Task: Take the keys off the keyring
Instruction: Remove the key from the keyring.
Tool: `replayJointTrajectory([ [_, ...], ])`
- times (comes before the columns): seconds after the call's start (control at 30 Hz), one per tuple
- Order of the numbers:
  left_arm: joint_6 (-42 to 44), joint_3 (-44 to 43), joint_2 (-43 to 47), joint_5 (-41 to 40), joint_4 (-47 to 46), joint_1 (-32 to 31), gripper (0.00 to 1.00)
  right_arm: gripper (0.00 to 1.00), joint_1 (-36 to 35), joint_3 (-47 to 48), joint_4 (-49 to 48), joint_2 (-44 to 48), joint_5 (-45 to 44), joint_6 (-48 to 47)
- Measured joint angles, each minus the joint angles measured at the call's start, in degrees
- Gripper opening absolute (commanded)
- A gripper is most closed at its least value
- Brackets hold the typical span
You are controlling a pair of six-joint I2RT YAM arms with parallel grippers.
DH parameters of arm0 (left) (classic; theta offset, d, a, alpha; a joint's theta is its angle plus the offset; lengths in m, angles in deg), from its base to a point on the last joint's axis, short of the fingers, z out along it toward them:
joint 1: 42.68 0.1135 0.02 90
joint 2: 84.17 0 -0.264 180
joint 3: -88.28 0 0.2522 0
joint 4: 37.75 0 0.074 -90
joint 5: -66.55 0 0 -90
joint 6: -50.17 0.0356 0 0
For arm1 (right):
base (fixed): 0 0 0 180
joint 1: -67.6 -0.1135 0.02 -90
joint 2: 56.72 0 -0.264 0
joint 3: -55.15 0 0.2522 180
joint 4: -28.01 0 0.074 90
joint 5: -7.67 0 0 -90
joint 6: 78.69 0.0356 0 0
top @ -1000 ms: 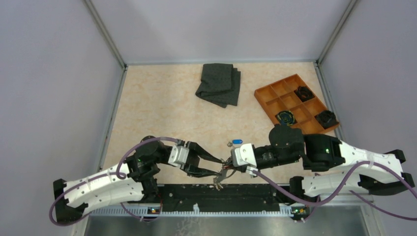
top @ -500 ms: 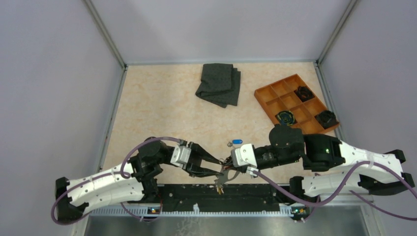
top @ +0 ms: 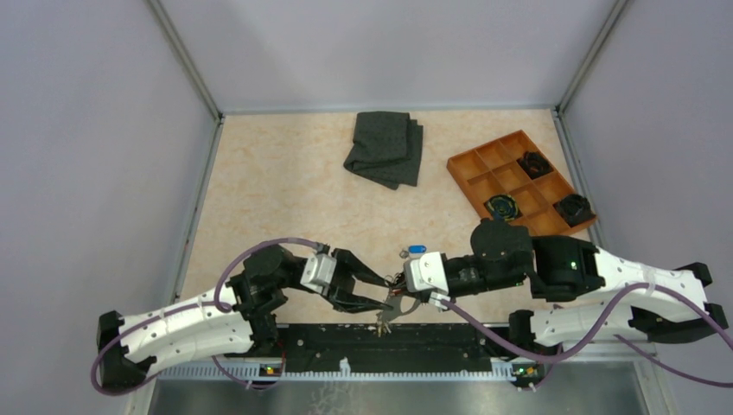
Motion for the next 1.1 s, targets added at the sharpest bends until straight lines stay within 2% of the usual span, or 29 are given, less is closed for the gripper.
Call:
replayJointTrajectory([
  [0.43, 0.48, -0.02, -1.27, -1.09, 0.98, 0.33, 0.36, 0.0, 0.0, 0.35, 0.04, -1.27, -2.75, -0.02],
  [0.73, 2.99, -1.27, -1.44, -3.15, 4.72, 0.57, 0.18, 0.0, -0.04, 0.35, 0.5, -1.27, -6.1, -0.02],
  [1.1, 7.23, -2.58, -1.77, -4.13, 10.23, 1.18, 0.15, 0.0, -0.44, 0.68, 2.1, -2.73, -10.78, 0.09],
])
